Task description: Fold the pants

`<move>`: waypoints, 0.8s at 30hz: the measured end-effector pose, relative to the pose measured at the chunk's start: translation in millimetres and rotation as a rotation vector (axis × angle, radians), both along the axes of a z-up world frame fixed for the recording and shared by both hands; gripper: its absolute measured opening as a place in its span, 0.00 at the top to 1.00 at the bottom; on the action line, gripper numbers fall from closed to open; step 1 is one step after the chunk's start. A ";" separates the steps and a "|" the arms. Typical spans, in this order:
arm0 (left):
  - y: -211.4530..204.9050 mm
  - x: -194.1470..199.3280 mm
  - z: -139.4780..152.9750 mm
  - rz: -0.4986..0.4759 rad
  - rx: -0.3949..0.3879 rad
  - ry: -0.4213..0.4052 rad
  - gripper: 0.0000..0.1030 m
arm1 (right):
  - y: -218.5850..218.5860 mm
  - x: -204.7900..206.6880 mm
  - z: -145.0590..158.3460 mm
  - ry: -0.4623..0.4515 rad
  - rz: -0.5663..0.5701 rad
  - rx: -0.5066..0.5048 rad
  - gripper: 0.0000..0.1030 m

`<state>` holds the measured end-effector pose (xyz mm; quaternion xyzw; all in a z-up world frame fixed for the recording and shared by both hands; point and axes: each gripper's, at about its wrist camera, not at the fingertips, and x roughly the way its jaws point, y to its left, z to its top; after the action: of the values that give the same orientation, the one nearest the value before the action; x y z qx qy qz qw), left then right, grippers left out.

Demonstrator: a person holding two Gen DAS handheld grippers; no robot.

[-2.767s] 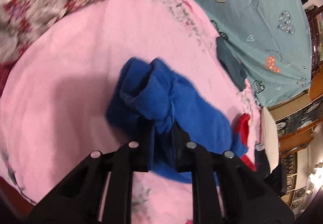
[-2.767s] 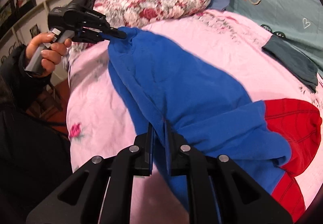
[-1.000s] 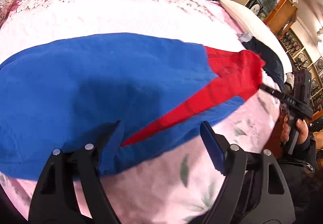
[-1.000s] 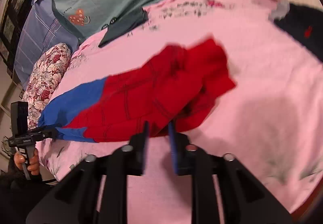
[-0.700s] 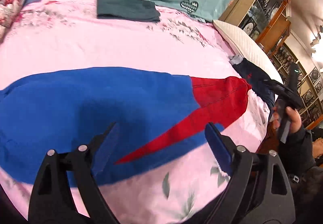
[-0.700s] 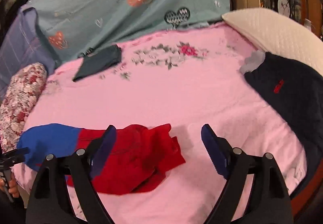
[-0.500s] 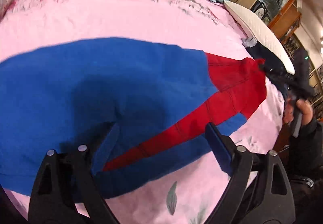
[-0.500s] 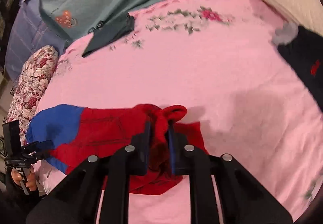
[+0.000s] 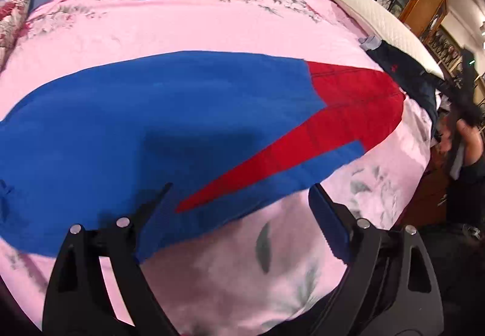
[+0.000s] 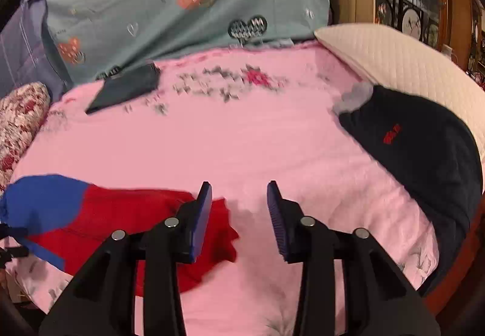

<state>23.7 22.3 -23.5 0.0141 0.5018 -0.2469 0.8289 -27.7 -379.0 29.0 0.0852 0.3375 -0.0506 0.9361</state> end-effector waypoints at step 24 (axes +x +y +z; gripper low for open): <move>39.5 -10.8 -14.8 0.117 -0.042 -0.011 0.02 | 130.9 87.7 -83.5 0.271 0.380 -0.031 0.63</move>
<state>12.9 61.7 -38.2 -0.0313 0.4918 -0.2084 0.8448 60.0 -248.1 -54.5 -0.0019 0.4693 0.1106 0.8761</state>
